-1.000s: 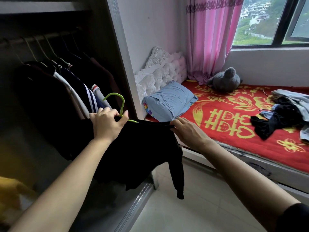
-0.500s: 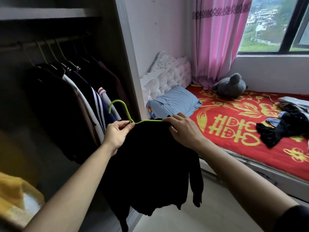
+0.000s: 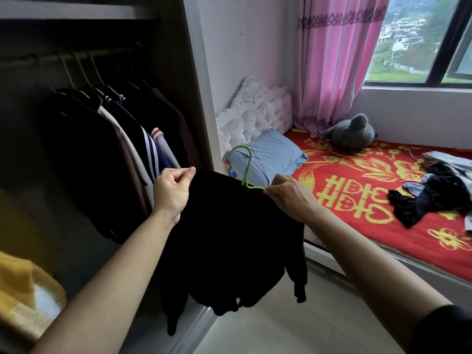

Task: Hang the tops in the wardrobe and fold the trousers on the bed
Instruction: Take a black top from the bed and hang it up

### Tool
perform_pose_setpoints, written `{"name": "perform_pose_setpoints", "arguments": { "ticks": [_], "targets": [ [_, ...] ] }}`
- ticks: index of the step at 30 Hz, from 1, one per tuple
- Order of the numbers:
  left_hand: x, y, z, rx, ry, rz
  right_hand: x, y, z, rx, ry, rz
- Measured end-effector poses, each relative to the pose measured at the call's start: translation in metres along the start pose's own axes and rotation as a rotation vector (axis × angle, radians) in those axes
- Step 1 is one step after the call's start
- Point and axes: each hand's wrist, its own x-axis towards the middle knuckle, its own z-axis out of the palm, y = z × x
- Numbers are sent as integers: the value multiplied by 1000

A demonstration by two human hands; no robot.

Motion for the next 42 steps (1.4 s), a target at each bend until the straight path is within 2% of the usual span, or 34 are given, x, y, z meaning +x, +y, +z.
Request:
{"name": "perform_pose_setpoints", "arguments": {
  "ticks": [3, 6, 9, 11, 13, 15, 16, 20, 24, 30, 33, 38, 42],
  "targets": [
    [-1, -5, -4, 61, 0, 34, 3, -4, 0, 28, 52, -15],
    [3, -8, -21, 85, 28, 51, 14, -15, -3, 114, 248, -43],
    [5, -2, -39, 100, 43, 106, 27, -23, -9, 208, 228, -45],
    [6, 4, -47, 89, -31, 140, 36, -34, -12, 260, 248, -92],
    [7, 8, -57, 54, -184, 105, 43, -50, -13, 281, 342, -129],
    [7, 5, -68, 135, -329, 81, 50, -65, -15, 296, 381, -148],
    [7, 2, -73, 194, -351, 94, 54, -72, -15, 308, 380, -151],
    [10, -7, -86, 295, -153, 171, 71, -87, -17, 365, 394, -162],
    [19, -9, -104, 327, -117, 244, 83, -100, -11, 438, 372, -136],
    [31, -21, -146, 273, -86, 241, 111, -140, -6, 420, 385, -157],
    [37, -25, -175, 267, 9, 240, 132, -173, -4, 396, 396, -181],
    [59, -35, -232, 349, 178, 326, 169, -233, 3, 324, 406, -200],
    [98, -36, -282, 510, 173, 351, 208, -277, 1, 267, 359, -200]
  ]
}}
